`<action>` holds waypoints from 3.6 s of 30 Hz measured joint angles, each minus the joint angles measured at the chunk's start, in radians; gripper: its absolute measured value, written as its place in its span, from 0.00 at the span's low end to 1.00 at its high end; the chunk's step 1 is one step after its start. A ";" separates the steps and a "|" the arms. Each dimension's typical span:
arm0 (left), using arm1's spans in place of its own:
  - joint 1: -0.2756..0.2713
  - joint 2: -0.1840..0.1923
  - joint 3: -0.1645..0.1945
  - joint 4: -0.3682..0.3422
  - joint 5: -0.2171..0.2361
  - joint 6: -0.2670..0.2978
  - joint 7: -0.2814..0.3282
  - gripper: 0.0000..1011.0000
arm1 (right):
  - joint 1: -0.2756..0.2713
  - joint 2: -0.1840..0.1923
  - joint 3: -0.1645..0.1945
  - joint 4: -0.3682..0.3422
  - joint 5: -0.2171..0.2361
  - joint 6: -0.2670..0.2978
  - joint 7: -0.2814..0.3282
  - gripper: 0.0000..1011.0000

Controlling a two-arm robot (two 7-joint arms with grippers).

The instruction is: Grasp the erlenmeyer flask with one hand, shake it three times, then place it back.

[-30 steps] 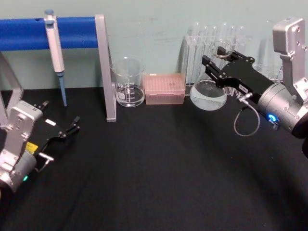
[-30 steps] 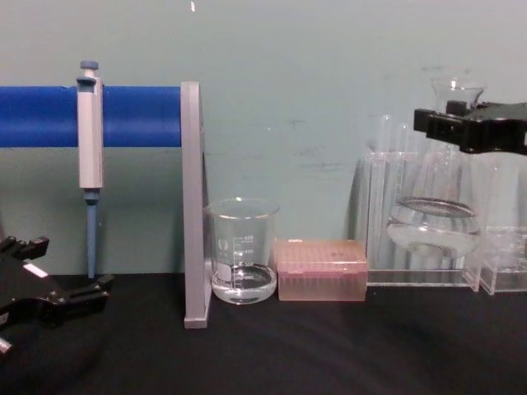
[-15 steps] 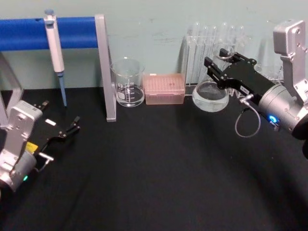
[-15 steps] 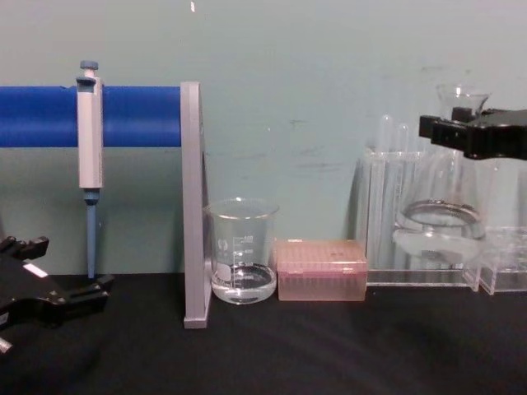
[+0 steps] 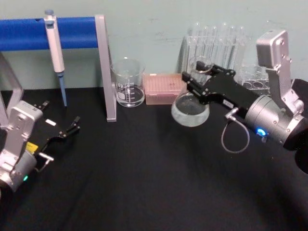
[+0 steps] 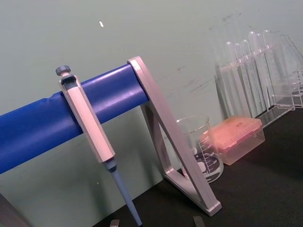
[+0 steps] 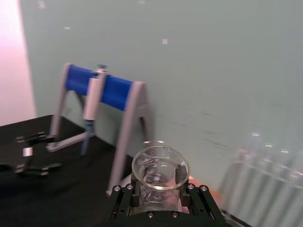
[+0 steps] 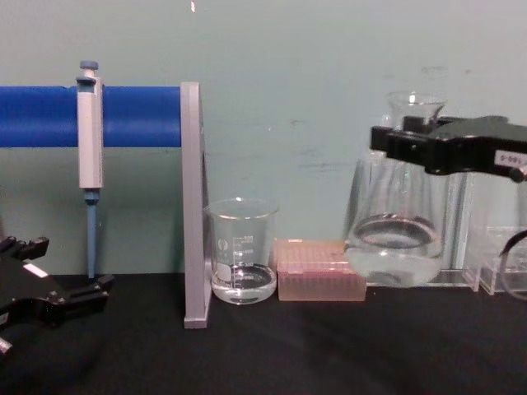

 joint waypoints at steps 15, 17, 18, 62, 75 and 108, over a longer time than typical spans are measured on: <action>0.000 0.000 0.000 0.000 0.000 0.000 0.000 0.99 | -0.015 0.048 -0.099 -0.067 0.050 -0.010 0.120 0.45; 0.000 0.000 0.000 0.000 0.000 0.000 0.000 0.99 | -0.016 0.057 -0.113 -0.076 0.057 -0.013 0.137 0.45; 0.000 0.000 0.000 0.000 0.000 0.000 0.000 0.99 | -0.017 0.060 -0.118 -0.079 0.059 -0.014 0.141 0.45; 0.000 0.000 0.000 0.000 0.000 0.000 0.000 0.99 | 0.009 0.163 -0.241 -0.122 0.140 -0.069 0.232 0.45; 0.000 0.000 0.000 0.000 0.000 0.000 0.000 0.99 | 0.022 0.131 -0.204 -0.085 0.127 -0.064 0.146 0.45; 0.000 0.000 0.000 0.000 0.000 0.000 0.000 0.99 | 0.009 0.012 -0.023 -0.003 0.001 -0.003 -0.140 0.45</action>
